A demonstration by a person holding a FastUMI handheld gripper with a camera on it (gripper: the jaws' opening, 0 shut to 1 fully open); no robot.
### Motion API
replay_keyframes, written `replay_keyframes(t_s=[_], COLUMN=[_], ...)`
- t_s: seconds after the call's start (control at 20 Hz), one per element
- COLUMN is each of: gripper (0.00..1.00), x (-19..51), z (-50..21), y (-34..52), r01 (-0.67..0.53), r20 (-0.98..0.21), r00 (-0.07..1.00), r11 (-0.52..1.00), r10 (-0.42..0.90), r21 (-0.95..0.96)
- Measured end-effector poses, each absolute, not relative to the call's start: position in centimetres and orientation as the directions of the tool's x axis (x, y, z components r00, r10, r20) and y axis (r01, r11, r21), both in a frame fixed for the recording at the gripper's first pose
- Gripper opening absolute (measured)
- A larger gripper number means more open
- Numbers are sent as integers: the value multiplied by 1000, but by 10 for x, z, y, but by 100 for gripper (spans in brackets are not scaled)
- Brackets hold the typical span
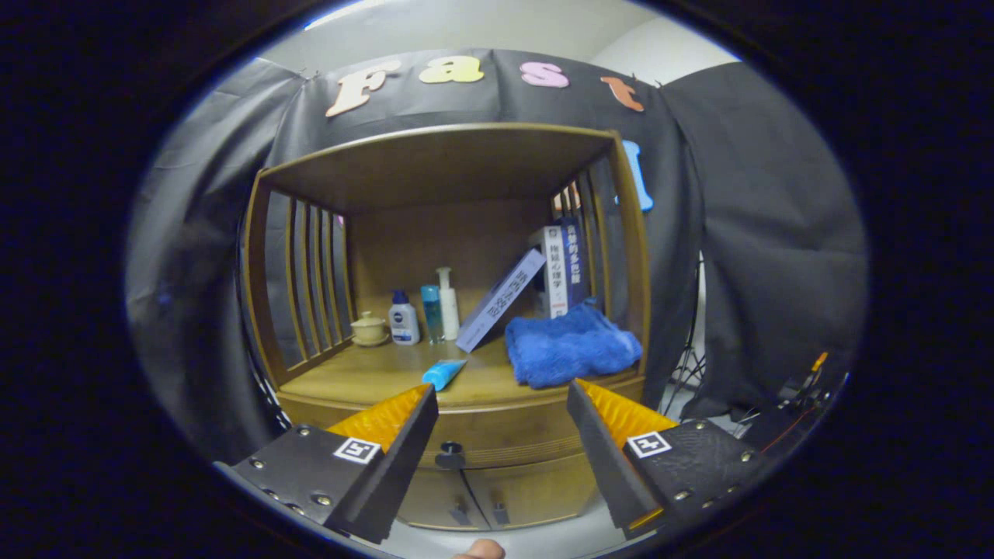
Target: Pull open the drawer, take out the items inside it, and place them on the countertop above the cabinet.
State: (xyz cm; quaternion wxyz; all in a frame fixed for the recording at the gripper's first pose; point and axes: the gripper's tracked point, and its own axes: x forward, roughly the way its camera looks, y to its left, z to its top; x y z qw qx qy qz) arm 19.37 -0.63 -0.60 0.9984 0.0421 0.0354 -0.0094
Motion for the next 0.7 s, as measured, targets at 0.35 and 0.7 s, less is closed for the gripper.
replay_keyframes(t_s=[0.35, 0.7], gripper=[100, 99], x=[169, 147], z=[40, 60], y=[-69, -123], r01=[113, 155], r20=[13, 99], r00=[994, 983], r11=[993, 988], r10=[-113, -155], r21=[32, 6])
